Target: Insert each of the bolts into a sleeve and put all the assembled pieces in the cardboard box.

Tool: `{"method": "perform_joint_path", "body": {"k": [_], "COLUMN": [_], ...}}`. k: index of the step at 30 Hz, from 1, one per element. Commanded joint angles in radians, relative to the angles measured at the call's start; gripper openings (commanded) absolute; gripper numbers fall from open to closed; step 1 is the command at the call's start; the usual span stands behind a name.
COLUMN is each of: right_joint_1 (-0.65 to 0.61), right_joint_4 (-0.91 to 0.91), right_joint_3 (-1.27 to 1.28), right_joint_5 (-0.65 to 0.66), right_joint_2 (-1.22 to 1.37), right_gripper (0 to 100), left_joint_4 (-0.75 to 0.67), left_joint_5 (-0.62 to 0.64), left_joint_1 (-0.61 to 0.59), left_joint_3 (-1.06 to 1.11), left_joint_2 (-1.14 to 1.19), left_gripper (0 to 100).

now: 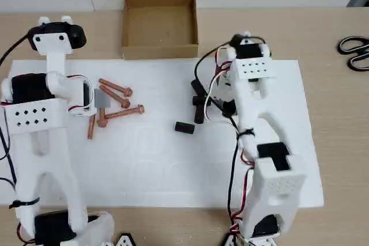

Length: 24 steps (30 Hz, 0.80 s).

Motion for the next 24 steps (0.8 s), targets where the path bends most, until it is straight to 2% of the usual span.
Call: {"method": "perform_joint_path", "body": {"k": [1,4,8,15,19,24], "right_joint_1": [0.031,0.048,0.068,0.067,0.079,0.093], "right_joint_4": [-0.001,-0.044,-0.107,-0.074,-0.059,-0.058], "right_joint_3": [-0.026,-0.026,-0.021,-0.02,-0.02,-0.02], "right_joint_5": [0.144,0.338,0.571,0.589,0.591,0.591], "right_joint_2": [-0.127,-0.142,-0.14,-0.14,-0.14,-0.14], "right_gripper": [0.4,0.4,0.4,0.4,0.4,0.4], "left_joint_4": [0.006,0.003,0.003,0.011,0.006,0.003], "left_joint_5": [0.021,0.064,0.072,0.072,0.06,-0.069], "left_joint_1": [0.008,0.006,0.006,-0.002,-0.061,-0.132], "left_joint_3": [-0.038,-0.042,-0.073,-0.259,-0.305,-0.302], "left_joint_2": [-0.003,0.018,0.178,0.5,0.534,0.535], "left_gripper": [27,27,27,27,27,26]}}
